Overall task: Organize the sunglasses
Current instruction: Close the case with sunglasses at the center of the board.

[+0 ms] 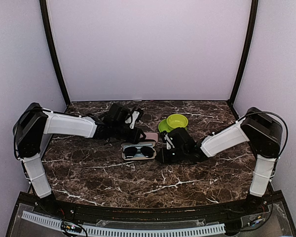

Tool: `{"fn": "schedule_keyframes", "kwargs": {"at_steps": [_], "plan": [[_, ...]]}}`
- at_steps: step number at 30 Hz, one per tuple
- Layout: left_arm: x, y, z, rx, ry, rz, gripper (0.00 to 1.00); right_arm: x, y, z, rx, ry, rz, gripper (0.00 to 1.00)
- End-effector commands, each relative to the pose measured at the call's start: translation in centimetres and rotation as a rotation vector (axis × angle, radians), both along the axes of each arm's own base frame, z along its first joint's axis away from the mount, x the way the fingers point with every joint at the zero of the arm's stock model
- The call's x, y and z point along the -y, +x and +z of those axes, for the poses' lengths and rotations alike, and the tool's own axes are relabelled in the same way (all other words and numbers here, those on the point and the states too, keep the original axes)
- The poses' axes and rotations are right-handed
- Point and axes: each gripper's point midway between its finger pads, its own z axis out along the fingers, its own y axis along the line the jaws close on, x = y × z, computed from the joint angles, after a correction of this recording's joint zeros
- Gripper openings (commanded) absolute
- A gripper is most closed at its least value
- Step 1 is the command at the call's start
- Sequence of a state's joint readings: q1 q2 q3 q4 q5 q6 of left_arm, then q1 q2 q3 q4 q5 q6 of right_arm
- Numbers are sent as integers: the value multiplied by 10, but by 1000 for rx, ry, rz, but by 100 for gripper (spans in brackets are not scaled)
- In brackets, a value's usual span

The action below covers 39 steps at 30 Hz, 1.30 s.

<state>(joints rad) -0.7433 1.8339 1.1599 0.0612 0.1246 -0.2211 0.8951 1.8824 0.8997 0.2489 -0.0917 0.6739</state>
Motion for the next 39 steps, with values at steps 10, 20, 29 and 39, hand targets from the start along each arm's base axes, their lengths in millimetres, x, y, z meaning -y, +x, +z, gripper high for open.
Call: {"fn": "schedule_keyframes", "kwargs": {"at_steps": [10,20,29,39], "plan": [[5,-18,-12,-54,-59,-29,28,-8,-1,-4,1,-6,11,13],[4,-40,-25,-86,-67,-23,25,-8,-1,-4,0,-8,10,13],[1,-63,-44,-100,-40,-7,25,-8,-1,-4,2,-11,10,13],[-7,-73,-59,-110,-18,9,25,-7,-2,-7,-4,-16,8,13]]}}
